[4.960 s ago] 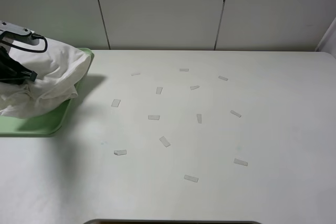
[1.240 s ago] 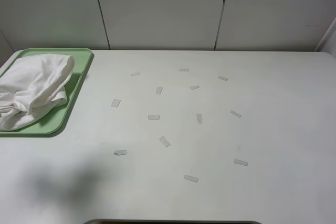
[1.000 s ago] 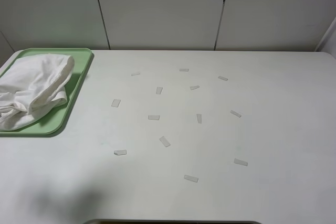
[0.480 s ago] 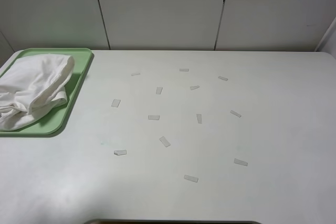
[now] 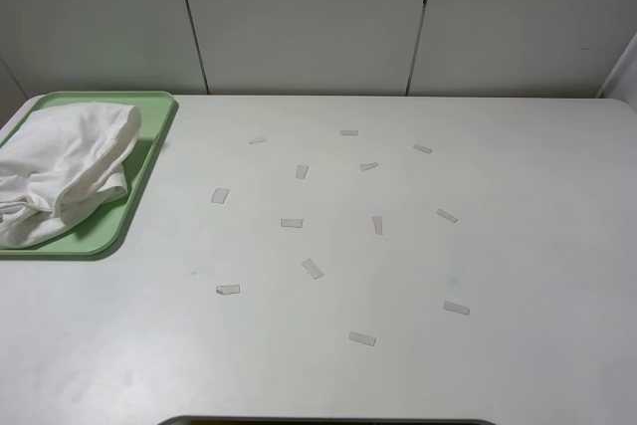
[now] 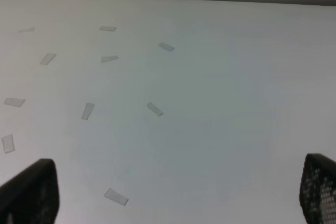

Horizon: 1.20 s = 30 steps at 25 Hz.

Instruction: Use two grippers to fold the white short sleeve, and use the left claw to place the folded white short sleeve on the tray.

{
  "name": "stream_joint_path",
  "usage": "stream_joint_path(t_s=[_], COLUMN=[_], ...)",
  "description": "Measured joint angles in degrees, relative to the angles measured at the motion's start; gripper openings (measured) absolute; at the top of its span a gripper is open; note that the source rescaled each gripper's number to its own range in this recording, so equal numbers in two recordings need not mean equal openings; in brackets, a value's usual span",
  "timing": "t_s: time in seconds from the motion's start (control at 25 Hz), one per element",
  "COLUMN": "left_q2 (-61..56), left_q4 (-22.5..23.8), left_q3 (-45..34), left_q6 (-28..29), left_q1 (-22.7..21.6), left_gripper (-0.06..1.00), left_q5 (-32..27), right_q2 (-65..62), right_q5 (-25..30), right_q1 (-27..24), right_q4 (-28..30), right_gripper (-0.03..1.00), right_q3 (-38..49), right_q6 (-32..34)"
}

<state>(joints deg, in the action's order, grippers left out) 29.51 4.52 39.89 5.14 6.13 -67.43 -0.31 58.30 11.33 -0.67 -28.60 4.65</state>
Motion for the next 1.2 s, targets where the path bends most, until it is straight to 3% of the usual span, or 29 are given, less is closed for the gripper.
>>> stream_joint_path(t_s=[0.84, 1.0, 1.2], left_q2=[-26.22, -29.84, -29.84], left_q4=[-0.11, -0.11, -0.11], left_q3=[-7.9, -12.04, -12.27], left_q6=[0.0, -0.05, -0.24], left_q1=[0.0, 0.0, 0.0], left_gripper=[1.0, 1.0, 1.0], left_q5=[0.06, 5.24, 6.24], right_q2=[0.0, 0.0, 0.0], right_q5=[0.0, 0.0, 0.0], right_q1=[0.0, 0.0, 0.0], right_q4=[0.0, 0.0, 0.0], right_gripper=[1.0, 1.0, 1.0], right_q3=[0.0, 0.0, 0.0], right_q6=[0.0, 0.0, 0.0])
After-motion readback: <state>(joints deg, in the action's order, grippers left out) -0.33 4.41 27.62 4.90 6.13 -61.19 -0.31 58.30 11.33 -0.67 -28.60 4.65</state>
